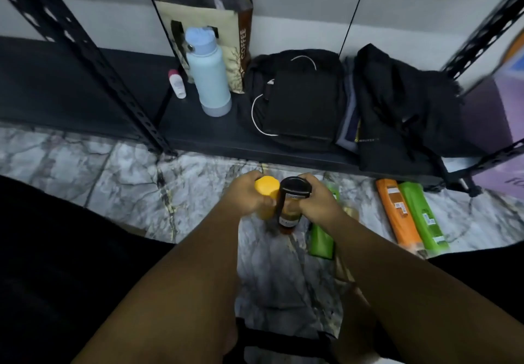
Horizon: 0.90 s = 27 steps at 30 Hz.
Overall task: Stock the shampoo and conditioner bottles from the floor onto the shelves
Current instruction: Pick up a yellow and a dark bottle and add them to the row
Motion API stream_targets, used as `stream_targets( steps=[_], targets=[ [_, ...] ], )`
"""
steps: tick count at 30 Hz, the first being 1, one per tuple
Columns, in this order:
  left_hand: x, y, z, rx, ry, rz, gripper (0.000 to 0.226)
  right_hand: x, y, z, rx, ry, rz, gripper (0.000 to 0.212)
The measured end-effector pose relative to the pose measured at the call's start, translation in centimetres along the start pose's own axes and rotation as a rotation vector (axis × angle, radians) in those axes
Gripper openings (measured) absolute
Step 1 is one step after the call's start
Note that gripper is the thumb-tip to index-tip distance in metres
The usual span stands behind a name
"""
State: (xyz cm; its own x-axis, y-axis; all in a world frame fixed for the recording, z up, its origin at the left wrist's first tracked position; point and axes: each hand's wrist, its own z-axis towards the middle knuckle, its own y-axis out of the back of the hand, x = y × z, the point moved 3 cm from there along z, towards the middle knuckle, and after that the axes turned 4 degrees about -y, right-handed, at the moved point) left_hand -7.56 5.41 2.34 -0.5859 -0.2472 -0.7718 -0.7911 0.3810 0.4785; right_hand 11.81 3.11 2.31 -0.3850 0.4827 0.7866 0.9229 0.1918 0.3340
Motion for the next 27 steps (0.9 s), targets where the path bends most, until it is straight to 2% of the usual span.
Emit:
stream_targets(
  steps=[3,9,14,20,23,27],
  targets=[
    [-1.1,0.6,-1.0,-0.038,-0.068,0.114,0.054,0.5,-0.2,-1.3,-0.067,0.062,-0.087,0.046],
    [-1.8,-0.3,-2.6,-0.052,-0.128,0.188,0.044,0.9,-0.3,-2.3,-0.125,0.093,-0.277,0.041],
    [-1.8,-0.8,-3.3,-0.071,-0.125,0.265,0.049,1.2,-0.5,-2.6,-0.168,0.093,-0.404,0.043],
    [-2.6,-0.5,-3.2,-0.043,-0.129,0.363,0.042,1.5,-1.0,-3.6,-0.190,0.066,-0.548,0.041],
    [-2.5,-0.2,-3.5,-0.078,-0.139,0.321,0.043,1.7,-0.7,-4.1,-0.200,0.041,-0.531,0.037],
    [-3.1,0.7,-3.8,-0.094,-0.166,0.182,0.041,2.5,0.1,-5.3,-0.312,0.068,-0.254,0.039]
  ],
)
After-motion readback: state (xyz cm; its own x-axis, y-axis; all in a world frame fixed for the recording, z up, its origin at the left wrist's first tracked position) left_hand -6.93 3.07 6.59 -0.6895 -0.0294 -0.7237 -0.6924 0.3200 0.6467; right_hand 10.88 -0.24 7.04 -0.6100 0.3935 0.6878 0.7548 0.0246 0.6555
